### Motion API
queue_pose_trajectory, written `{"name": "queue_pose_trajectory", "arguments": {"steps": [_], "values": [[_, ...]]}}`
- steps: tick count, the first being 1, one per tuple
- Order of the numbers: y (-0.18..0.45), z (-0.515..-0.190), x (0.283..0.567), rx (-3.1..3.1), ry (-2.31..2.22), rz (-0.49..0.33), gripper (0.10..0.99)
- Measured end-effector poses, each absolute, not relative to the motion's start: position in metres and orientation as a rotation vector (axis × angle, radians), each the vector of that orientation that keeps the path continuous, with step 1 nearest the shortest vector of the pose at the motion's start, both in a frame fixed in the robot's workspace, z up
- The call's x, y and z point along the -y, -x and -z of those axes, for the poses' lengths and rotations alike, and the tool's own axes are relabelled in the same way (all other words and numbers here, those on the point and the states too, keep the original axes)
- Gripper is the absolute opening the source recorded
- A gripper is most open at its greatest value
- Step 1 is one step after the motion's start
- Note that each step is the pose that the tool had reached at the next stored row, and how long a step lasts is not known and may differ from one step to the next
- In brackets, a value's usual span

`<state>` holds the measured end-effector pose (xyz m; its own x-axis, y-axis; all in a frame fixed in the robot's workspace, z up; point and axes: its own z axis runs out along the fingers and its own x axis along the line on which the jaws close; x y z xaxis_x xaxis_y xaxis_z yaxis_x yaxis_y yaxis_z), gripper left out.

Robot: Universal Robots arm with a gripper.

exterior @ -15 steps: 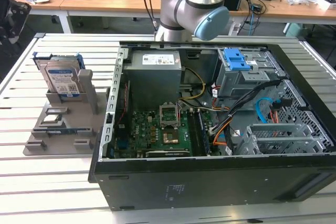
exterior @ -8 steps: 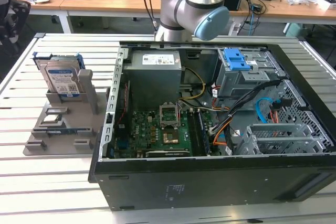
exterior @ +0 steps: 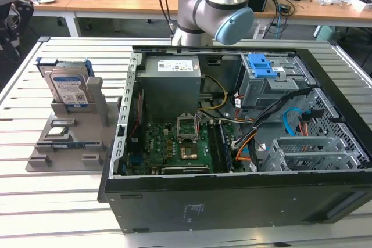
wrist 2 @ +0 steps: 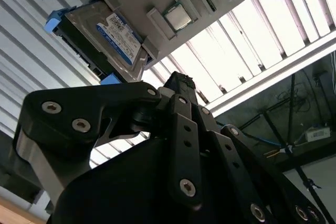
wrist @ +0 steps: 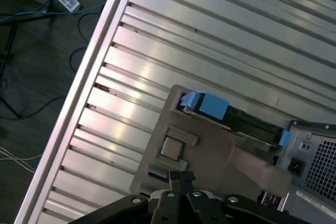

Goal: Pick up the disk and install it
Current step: 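Pick up the disk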

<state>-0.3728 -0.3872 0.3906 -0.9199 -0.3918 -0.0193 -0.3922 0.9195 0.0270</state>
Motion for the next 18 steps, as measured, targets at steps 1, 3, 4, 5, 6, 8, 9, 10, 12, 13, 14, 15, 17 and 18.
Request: {"name": "queue_pose_trajectory", "arguments": {"steps": [1,3,4,5,6,8,9,10,12,13,14,15,17,18], "values": [[0.3728,-0.3906,0.3872,-3.062,0.641,-0.048,0.106],[0.3727,-0.3906,0.3872,-3.056,0.669,-0.048,0.106],[0.3728,-0.3905,0.3872,-3.053,0.683,-0.048,0.106],[0.3727,-0.3906,0.3872,-3.049,0.702,-0.048,0.106],[0.3727,-0.3906,0.3872,-3.046,0.716,-0.048,0.106],[0.3727,-0.3906,0.3871,-3.035,0.763,-0.048,0.106],[0.3728,-0.3906,0.3871,-3.03,0.78,-0.048,0.106],[0.3728,-0.3905,0.3871,-3.027,0.794,-0.049,0.106],[0.3727,-0.3906,0.387,-3.017,0.832,-0.049,0.106],[0.3728,-0.3906,0.387,-3.011,0.855,-0.049,0.106],[0.3727,-0.3906,0.387,-3.003,0.882,-0.049,0.106],[0.3728,-0.3905,0.387,-2.999,0.897,-0.049,0.106],[0.3727,-0.3905,0.387,-2.987,0.938,-0.049,0.106],[0.3727,-0.3906,0.3869,-2.983,0.953,-0.049,0.106]]}}
